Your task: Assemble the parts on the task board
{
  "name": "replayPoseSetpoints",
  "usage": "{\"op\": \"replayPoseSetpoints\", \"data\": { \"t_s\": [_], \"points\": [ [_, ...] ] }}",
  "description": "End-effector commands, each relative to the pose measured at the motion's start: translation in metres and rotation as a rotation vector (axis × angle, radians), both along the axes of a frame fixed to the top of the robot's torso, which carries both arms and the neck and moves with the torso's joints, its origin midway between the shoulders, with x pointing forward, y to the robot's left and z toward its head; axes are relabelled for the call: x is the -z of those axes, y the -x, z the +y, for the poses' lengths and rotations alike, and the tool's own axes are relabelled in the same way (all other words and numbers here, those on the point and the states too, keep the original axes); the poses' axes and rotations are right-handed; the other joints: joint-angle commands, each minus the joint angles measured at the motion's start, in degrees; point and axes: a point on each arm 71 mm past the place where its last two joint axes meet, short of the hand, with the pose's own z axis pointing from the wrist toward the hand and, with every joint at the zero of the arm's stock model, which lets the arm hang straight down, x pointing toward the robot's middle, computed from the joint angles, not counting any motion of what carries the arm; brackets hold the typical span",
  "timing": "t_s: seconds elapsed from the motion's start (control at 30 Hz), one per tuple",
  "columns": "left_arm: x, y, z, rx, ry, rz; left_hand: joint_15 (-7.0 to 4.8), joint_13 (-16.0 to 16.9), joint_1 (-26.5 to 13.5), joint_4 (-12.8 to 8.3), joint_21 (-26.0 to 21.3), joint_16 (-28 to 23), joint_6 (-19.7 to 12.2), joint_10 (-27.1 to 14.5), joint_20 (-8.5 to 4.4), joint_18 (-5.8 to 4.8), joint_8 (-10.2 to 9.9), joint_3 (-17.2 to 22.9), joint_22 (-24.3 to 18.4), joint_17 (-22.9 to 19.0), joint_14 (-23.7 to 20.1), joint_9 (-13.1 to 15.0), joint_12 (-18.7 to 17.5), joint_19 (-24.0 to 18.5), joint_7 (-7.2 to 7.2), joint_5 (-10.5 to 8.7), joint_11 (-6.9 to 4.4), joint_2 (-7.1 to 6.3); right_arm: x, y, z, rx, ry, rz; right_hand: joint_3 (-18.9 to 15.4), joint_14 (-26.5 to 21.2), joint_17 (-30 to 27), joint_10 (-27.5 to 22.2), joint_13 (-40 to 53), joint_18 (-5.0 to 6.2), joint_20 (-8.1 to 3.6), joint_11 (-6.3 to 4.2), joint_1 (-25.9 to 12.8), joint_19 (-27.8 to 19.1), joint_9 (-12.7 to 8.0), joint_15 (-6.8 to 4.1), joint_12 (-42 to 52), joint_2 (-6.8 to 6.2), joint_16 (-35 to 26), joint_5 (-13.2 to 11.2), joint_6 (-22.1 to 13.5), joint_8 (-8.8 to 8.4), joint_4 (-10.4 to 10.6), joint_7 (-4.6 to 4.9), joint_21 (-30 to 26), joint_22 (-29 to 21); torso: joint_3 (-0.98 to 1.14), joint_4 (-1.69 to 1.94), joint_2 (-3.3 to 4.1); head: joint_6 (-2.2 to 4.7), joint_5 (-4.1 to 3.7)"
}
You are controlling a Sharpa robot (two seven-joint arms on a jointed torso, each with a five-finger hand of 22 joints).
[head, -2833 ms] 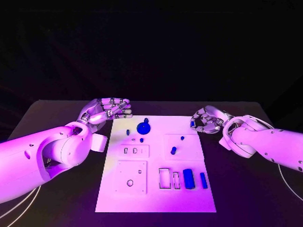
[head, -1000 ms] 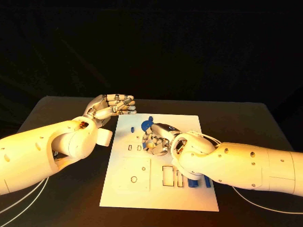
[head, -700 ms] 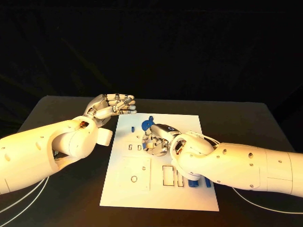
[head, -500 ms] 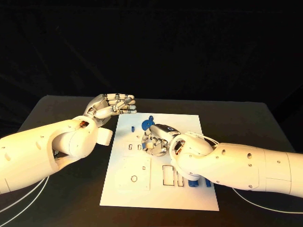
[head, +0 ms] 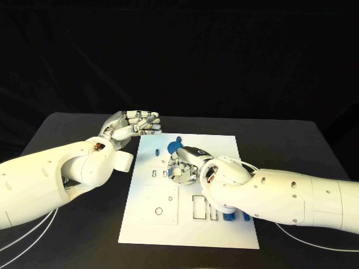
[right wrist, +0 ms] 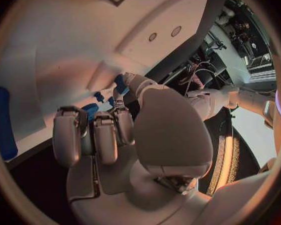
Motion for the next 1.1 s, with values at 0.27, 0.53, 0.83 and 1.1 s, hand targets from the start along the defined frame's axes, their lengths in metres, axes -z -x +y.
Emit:
{"op": "replayPoseSetpoints", "data": {
  "t_s": [0.27,0.53,0.83,1.1],
  "points": [
    [-0.0012,0.0003,-0.0025,0.02,0.011,-0.003,0.14,0.0,-0.3,0.0,-0.3,-0.3,-0.5,-0.2,0.0,0.77,-0.3,0.4,0.0,0.0,-0.4,0.0,-0.1,-0.5,0.67,-0.33,0.3,-0.31,0.002,0.0011,0.0006,-0.005,0.021,-0.006,0.0,5.4,12.7,-0.6,2.5,-0.2,-0.03,0.19,-1.3,-0.4,1.8,0.02,-0.5,-0.33,-0.1,0.0,-0.6,0.45,0.0,0.01,-0.3,5.8,-0.02,-0.03,-0.06,-0.07,0.04],
    [-0.0012,0.0004,-0.0025,0.02,0.011,-0.003,0.14,0.0,-0.3,0.0,-0.3,-0.3,-0.5,-0.2,0.0,0.77,-0.3,0.4,0.0,0.0,-0.4,0.0,-0.1,-0.5,0.67,-0.33,0.3,-0.31,0.0021,0.001,0.0004,-0.003,0.021,-0.006,-0.1,5.4,12.5,-0.9,2.2,-0.15,0.07,0.31,-2.2,-0.5,1.8,0.12,-0.7,-0.93,-0.1,0.0,-1.0,0.57,0.2,0.14,-0.6,5.7,-0.02,-0.02,-0.07,-0.06,0.02],
    [-0.0011,0.0004,-0.0025,0.022,0.01,-0.002,0.14,0.0,-0.3,-0.1,-0.3,-0.4,-0.5,-0.3,0.01,0.77,-0.3,0.6,-0.1,0.2,-0.5,0.1,-0.1,-0.5,0.64,-0.29,0.29,-0.24,0.0018,0.0008,0.0004,-0.002,0.018,-0.009,-0.1,5.4,12.6,-1.6,1.5,-0.09,0.29,0.71,-3.0,-0.6,1.4,0.41,-1.3,-1.65,-0.1,0.1,-2.6,0.13,0.4,0.64,-0.9,5.5,-0.01,-0.01,-0.05,0.0,0.03],
    [-0.001,0.0004,-0.002,0.021,0.01,-0.001,0.14,0.0,-0.3,-0.1,-0.3,-0.4,-0.5,-0.3,0.01,0.77,-0.3,0.6,-0.1,0.2,-0.5,0.1,-0.1,-0.5,0.64,-0.29,0.29,-0.24,0.0015,0.0006,0.0002,-0.001,0.015,-0.012,-0.2,5.3,12.3,-2.6,0.5,-0.01,0.59,1.15,-3.4,-0.8,1.0,0.79,-2.2,-2.33,-0.2,0.0,-3.8,-0.32,0.5,1.15,-1.3,5.2,-0.03,-0.01,-0.04,0.04,0.0]
  ]
}}
